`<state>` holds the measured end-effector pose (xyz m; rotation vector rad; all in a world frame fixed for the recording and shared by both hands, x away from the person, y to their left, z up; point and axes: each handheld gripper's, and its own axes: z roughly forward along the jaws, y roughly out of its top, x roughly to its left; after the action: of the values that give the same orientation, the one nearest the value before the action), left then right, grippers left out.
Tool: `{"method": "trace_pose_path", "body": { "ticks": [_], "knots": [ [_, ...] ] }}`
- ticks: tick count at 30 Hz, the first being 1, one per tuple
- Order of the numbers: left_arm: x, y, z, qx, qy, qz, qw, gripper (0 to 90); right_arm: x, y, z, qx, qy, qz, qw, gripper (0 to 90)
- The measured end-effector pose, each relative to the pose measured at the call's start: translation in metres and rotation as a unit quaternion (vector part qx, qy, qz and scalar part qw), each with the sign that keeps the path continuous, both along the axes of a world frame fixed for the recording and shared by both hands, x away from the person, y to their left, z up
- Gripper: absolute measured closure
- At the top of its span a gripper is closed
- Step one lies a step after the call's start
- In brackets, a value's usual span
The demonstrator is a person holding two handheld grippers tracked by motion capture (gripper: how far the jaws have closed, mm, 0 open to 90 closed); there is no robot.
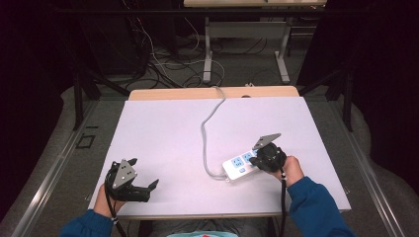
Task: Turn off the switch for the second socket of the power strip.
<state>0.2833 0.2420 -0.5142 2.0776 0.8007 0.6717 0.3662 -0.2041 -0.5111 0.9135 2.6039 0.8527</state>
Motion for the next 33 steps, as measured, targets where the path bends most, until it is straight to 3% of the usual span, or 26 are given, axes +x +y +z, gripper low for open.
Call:
{"method": "trace_pose_path", "body": {
  "ticks": [11,16,23,33],
  "knots": [
    [0.0001,-0.0001,-0.0001,0.001,0.000,0.000,1.0000,0.9,0.0007,0.0018,-0.0043,-0.012,-0.008,-0.001,0.9999,90.0],
    [0.0001,-0.0001,-0.0001,0.001,0.000,0.000,1.0000,0.9,0.0008,0.0023,-0.0049,-0.019,-0.002,0.001,0.9998,90.0],
    [0.0004,0.0003,0.0002,0.006,-0.005,0.001,1.0000,0.9,0.0013,0.0015,-0.0063,-0.017,-0.013,0.002,0.9998,90.0],
    [0.0001,-0.0004,-0.0004,0.002,0.001,0.001,1.0000,0.9,0.0001,0.0000,-0.0063,-0.011,-0.004,-0.012,0.9999,90.0]
  ]
}}
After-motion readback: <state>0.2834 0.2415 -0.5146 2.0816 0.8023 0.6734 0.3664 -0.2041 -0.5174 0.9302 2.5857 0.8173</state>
